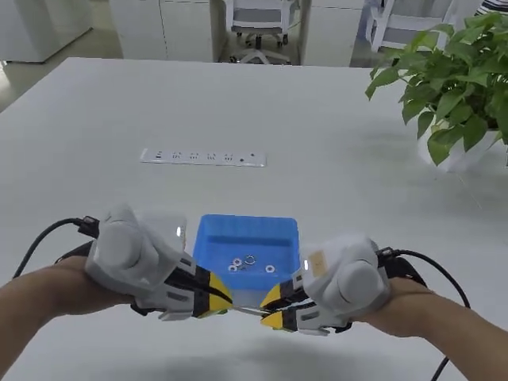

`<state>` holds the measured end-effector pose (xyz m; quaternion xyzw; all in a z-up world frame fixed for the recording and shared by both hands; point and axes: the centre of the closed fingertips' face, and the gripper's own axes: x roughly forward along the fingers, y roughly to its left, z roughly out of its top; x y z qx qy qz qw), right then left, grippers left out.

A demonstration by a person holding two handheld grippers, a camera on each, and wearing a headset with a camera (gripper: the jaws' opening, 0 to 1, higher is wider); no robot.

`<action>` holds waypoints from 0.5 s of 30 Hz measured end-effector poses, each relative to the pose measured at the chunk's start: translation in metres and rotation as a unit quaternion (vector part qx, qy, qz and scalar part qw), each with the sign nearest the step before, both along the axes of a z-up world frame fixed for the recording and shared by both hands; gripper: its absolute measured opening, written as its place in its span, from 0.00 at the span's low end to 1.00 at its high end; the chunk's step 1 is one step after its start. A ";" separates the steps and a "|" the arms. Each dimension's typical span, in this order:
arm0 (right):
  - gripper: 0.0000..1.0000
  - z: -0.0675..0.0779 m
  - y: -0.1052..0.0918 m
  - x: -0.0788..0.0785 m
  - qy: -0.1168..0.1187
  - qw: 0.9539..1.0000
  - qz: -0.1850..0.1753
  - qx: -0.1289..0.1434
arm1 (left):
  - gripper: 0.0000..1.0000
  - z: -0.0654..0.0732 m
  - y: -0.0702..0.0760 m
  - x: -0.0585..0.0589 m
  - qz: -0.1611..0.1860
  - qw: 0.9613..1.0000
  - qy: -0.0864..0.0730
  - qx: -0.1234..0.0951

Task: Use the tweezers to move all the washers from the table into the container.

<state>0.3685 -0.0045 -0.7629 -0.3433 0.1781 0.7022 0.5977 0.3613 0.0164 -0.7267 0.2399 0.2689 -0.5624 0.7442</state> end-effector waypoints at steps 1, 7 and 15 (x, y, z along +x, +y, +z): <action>0.10 -0.003 -0.001 -0.001 0.001 1.000 0.000 -0.004 | 0.04 -0.003 0.001 0.001 0.000 1.000 -0.003 0.004; 0.10 -0.013 0.004 -0.004 0.009 1.000 -0.004 -0.006 | 0.04 -0.024 0.004 -0.004 0.000 1.000 0.010 0.018; 0.08 -0.027 0.011 -0.007 0.008 1.000 0.002 -0.022 | 0.05 -0.040 0.011 -0.001 0.017 0.999 0.017 0.028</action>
